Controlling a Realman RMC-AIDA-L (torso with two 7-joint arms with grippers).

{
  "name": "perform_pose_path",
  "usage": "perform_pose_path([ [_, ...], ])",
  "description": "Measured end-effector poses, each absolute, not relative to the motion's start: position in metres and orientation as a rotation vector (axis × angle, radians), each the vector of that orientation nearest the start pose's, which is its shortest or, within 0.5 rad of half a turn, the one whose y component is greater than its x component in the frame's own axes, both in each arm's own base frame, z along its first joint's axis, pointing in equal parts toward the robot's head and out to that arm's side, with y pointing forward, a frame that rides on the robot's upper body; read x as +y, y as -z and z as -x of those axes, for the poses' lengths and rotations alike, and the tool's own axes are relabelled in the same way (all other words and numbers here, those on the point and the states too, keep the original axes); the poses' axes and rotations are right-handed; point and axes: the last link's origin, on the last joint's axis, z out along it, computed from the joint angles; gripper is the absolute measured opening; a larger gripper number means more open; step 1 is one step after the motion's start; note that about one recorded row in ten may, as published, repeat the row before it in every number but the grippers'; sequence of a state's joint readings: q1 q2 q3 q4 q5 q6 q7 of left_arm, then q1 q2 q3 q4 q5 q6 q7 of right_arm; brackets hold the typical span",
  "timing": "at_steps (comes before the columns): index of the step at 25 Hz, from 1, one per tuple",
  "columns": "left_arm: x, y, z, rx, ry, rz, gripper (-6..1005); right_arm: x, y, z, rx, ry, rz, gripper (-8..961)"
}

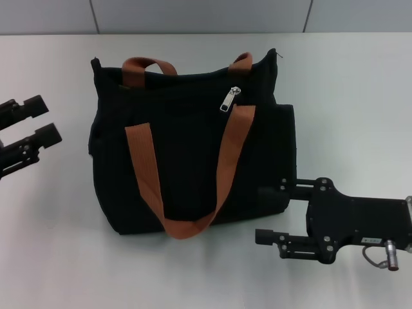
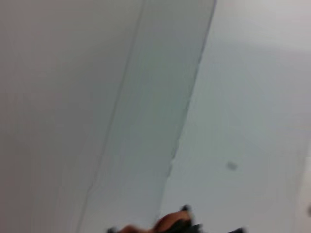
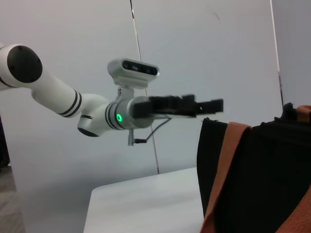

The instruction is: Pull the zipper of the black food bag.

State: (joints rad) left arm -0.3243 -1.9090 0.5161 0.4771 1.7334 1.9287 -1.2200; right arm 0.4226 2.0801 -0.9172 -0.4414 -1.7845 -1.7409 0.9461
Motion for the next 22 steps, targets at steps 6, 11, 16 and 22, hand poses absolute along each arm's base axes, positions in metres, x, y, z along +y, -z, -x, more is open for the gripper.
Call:
perform_pose_path([
  [6,0.237,-0.064,0.301,-0.447,1.235,2.578,740,0.258,0.048,-0.259,0.249,-1.008,2.877,701],
  [11,0.226,-0.038,0.293,-0.379,1.229,2.701,834,0.259,0.054,-0.258,0.242,-1.0,2.877,707],
  [16,0.214,-0.018,0.29,-0.351,1.218,2.791,834,0.258,0.058,-0.258,0.256,-0.994,2.895,713],
  [22,0.212,0.005,0.297,-0.395,1.1,2.82,834,0.254,0.066,-0.259,0.256,-0.942,2.941,721],
])
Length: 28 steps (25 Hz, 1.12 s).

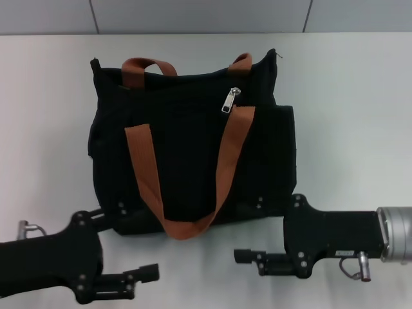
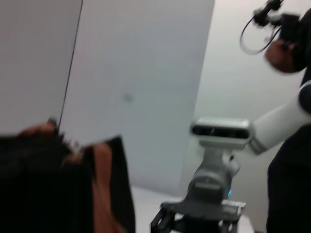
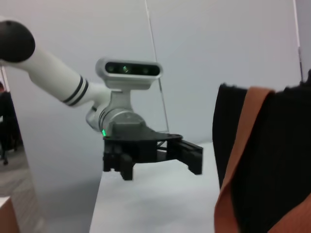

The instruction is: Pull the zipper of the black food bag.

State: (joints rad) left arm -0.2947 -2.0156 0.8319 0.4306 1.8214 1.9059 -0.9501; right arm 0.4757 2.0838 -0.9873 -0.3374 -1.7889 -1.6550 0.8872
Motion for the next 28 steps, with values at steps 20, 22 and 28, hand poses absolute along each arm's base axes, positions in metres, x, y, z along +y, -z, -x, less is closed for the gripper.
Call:
perform_pose_path([
  [20,0.2098,0.0091,0.3044,-0.429,1.021,2.857,834,0.2529,0.0729,-0.2622,0.249,-0.89,2.962,804],
  [22,0.2097,0.0091,0.3045,-0.429,1.02,2.858,834,0.2532,0.0732,-0.263,0.252,-0.884,2.959,820],
  [28,0.2095,0.0093,0.3044,-0.43,1.02,2.858,834,0.2527,0.0749,-0.2649,0.254,-0.871,2.953,820],
])
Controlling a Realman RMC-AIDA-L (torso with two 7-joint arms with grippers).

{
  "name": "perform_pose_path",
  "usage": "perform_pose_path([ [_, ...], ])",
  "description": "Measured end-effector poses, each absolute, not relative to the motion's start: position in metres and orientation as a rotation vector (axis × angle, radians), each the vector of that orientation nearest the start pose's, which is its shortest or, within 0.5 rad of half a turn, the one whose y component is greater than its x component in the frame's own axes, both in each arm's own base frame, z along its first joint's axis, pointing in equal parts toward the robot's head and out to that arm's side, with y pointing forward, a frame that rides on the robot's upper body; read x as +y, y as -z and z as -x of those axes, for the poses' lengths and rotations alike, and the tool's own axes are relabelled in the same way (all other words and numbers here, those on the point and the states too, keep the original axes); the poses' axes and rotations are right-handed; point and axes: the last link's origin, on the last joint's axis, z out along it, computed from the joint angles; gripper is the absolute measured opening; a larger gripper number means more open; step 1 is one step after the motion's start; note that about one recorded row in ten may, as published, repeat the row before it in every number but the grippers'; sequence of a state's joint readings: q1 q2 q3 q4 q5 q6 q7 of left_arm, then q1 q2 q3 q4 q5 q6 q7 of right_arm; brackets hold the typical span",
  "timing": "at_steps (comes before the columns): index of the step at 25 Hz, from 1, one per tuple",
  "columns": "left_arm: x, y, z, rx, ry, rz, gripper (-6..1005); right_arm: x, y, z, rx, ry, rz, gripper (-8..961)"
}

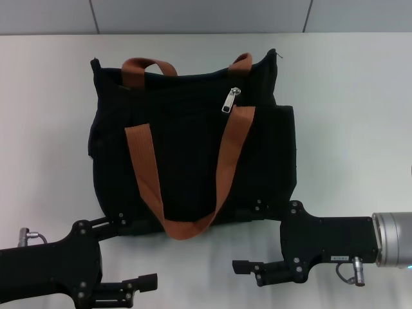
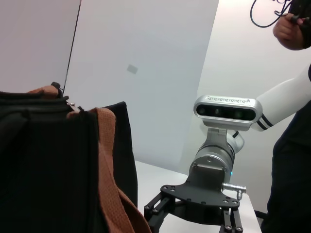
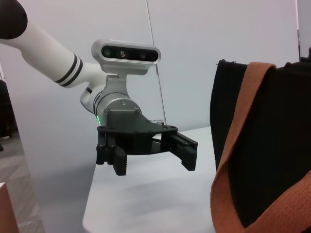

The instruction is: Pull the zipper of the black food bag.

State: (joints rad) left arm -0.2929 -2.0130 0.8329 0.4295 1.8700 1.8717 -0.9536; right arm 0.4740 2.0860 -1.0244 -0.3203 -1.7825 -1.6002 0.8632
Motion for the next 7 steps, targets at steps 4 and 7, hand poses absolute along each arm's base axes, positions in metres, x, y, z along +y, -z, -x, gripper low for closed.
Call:
perform_pose_path([
  [4,0.2093,0.0095,0.3045,-0.432,1.019,2.86,834,0.2517,0.0751,-0.2649,0.242,-0.881,2.945,820],
  [7,0.2092,0.0097,0.3044,-0.434,1.019,2.861,834,0.2516,0.075,-0.265,0.237,-0.882,2.944,820],
])
